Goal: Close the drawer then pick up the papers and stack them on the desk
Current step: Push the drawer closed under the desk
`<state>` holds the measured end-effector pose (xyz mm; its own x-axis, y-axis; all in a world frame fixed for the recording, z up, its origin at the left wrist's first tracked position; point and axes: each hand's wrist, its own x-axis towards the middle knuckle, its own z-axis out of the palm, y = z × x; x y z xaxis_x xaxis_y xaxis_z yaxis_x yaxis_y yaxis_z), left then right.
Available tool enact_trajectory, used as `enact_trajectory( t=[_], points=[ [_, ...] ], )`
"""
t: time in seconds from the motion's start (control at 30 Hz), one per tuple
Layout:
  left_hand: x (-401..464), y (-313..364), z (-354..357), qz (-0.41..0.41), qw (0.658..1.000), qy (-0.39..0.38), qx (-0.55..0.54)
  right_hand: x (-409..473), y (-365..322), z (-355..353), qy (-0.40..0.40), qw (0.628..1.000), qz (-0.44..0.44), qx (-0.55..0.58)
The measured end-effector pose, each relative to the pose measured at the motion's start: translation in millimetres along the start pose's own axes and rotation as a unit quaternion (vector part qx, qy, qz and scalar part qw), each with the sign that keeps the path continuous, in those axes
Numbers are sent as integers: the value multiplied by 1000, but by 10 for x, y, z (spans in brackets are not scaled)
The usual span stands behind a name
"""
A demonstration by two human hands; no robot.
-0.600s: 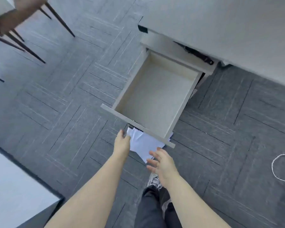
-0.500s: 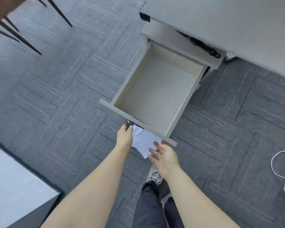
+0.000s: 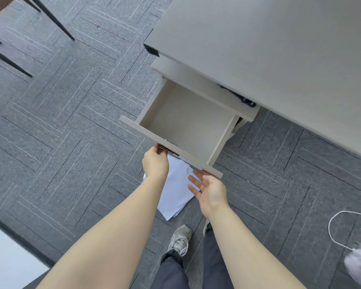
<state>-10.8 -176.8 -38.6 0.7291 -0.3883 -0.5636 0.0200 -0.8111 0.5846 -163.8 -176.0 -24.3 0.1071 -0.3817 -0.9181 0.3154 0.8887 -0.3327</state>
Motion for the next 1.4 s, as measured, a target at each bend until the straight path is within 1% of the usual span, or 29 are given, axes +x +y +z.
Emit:
enact_trajectory(
  t=[0.2,0.3,0.47,0.63,0.77,0.9,1.0,1.07,1.13,1.2,1.27,1.3,1.33,1.4],
  points=[
    [308,702,510,12,998,51,18,355,-806,86,-30,998,-17,-52],
    [427,957,687,22,997,61,30,489,-1082,133,-37,996,-28,-73],
    [600,1211,903,57,994,61,64,650,-1421,202,-38,996,-40,-63],
    [718,1381,1014,79,990,69,92,778,-1609,235,-35,995,-53,-72],
    [772,1335,1010,108,984,66,123,815,-1605,208,-31,993,-64,-90],
    [722,1277,1000,169,962,74,200,820,-1618,172,-37,990,-64,-116],
    [704,1234,985,196,947,69,245,824,-1616,149,-40,988,-66,-134],
    [728,1216,970,209,939,61,266,831,-1607,157,-41,988,-65,-133],
    [756,1218,946,207,943,44,257,842,-1604,166,-43,989,-63,-128],
    [782,1222,913,185,962,16,200,857,-1601,165,-44,989,-61,-124],
    [823,1215,882,147,982,-32,112,854,-1606,160,-49,990,-57,-120],
    [845,1219,866,129,987,-54,78,850,-1610,163,-52,991,-56,-114],
    [860,1221,840,117,988,-74,63,833,-1614,170,-54,991,-55,-108],
    [837,1217,768,106,985,-110,78,792,-1611,189,-55,991,-58,-108]
  ],
)
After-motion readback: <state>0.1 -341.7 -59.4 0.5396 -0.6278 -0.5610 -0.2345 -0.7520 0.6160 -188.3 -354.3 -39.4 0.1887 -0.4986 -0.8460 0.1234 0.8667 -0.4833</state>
